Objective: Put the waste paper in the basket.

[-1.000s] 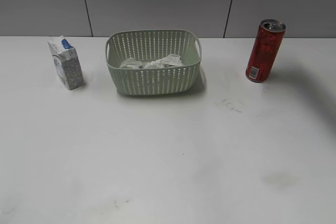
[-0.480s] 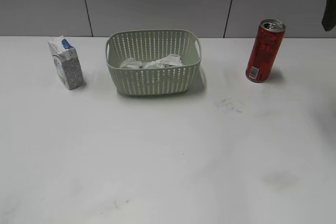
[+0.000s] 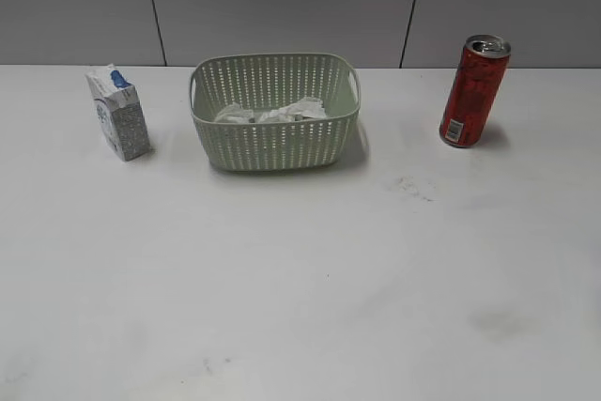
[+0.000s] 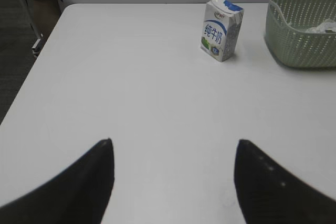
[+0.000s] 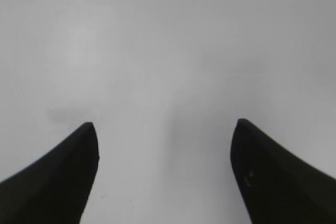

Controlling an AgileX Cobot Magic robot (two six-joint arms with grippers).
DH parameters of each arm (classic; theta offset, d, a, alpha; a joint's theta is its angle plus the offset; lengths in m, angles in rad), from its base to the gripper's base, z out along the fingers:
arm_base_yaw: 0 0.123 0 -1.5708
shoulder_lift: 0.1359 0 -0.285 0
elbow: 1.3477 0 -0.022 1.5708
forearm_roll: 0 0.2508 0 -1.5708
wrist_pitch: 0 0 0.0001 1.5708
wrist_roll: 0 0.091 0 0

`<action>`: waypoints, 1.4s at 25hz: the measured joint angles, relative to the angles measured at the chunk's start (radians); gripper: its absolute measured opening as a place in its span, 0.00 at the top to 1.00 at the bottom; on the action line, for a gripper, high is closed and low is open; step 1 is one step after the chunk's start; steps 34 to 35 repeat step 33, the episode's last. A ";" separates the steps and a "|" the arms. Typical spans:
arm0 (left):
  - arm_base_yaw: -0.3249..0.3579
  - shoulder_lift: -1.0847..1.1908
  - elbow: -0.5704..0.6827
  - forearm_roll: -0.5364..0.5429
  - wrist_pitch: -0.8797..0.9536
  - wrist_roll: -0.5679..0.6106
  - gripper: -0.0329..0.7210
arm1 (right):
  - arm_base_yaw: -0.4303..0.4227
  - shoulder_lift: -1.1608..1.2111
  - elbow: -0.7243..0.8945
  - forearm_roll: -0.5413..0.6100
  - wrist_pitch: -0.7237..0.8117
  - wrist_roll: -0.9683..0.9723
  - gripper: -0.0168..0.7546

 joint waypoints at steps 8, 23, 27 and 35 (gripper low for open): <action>0.000 0.000 0.000 0.000 0.000 0.000 0.24 | 0.000 -0.320 0.282 0.021 -0.021 -0.001 0.21; 0.000 0.000 0.000 0.000 0.000 -0.002 0.24 | 0.000 -0.917 0.467 0.099 0.012 -0.002 0.21; 0.000 0.000 0.000 0.000 0.000 -0.003 0.25 | 0.000 -1.043 0.467 0.099 0.012 -0.003 0.21; 0.000 0.000 0.000 0.000 0.000 -0.003 0.27 | 0.000 -1.188 0.468 0.099 0.012 -0.003 0.21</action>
